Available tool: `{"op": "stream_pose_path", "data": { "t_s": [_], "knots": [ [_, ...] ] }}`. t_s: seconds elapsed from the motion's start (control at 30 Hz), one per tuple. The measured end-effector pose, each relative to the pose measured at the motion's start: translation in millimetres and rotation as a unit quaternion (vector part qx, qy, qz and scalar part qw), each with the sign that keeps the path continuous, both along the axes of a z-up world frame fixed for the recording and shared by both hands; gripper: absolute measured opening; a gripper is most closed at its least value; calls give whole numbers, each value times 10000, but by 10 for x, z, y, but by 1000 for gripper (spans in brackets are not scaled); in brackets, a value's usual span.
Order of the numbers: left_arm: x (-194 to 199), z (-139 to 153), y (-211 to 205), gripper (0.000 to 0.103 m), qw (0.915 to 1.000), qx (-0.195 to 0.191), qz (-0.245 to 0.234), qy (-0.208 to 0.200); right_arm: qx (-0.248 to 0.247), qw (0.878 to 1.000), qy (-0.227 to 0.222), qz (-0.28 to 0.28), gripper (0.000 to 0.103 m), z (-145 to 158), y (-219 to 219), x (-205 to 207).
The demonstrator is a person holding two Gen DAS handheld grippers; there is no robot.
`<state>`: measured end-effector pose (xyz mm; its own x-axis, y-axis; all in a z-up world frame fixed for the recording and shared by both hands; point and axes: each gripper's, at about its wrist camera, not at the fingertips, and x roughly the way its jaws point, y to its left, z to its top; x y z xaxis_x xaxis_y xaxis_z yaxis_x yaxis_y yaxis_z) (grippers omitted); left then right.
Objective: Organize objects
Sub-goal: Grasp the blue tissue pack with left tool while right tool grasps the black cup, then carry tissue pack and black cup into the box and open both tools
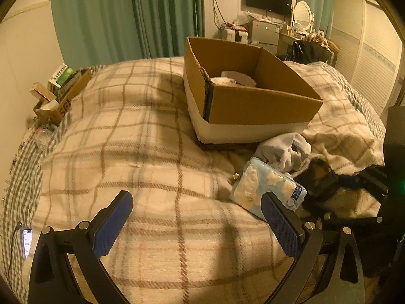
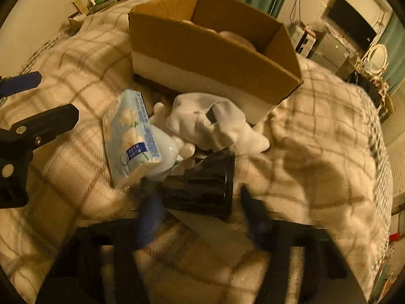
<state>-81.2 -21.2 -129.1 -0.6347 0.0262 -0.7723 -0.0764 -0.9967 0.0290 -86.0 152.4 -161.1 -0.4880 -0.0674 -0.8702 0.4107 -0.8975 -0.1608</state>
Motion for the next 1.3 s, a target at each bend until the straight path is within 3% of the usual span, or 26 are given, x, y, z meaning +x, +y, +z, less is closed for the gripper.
{"op": "stream_pose_path", "data": {
  "t_s": [0.33, 0.67, 0.77, 0.83, 0.9, 1.07, 1.3],
  "knots": [
    [8, -74, 327, 103, 9985, -51, -498, -237, -803, 9908, 883, -641, 47, 507, 439, 145],
    [-164, -231, 750, 103, 9930, -137, -1101, -394, -1202, 9858, 854, -802, 47, 548, 593, 78],
    [-266, -327, 775, 101, 9924, -188, -1096, -528, -1215, 9857, 817, -836, 47, 521, 596, 71],
    [-287, -378, 743, 84, 9927, -151, -1032, -608, -1196, 9859, 824, -830, 47, 519, 586, 78],
    [-284, -390, 698, 78, 9928, -18, -1005, -657, -1160, 9863, 846, -816, 47, 524, 573, 89],
    [-105, -276, 686, 75, 9933, 29, -1092, -377, -1021, 9871, 941, -802, 47, 547, 536, 145],
    [110, -14, 552, 74, 9976, 74, -676, -115, -922, 9854, 1195, -781, 47, 703, 500, 306]
  ]
}}
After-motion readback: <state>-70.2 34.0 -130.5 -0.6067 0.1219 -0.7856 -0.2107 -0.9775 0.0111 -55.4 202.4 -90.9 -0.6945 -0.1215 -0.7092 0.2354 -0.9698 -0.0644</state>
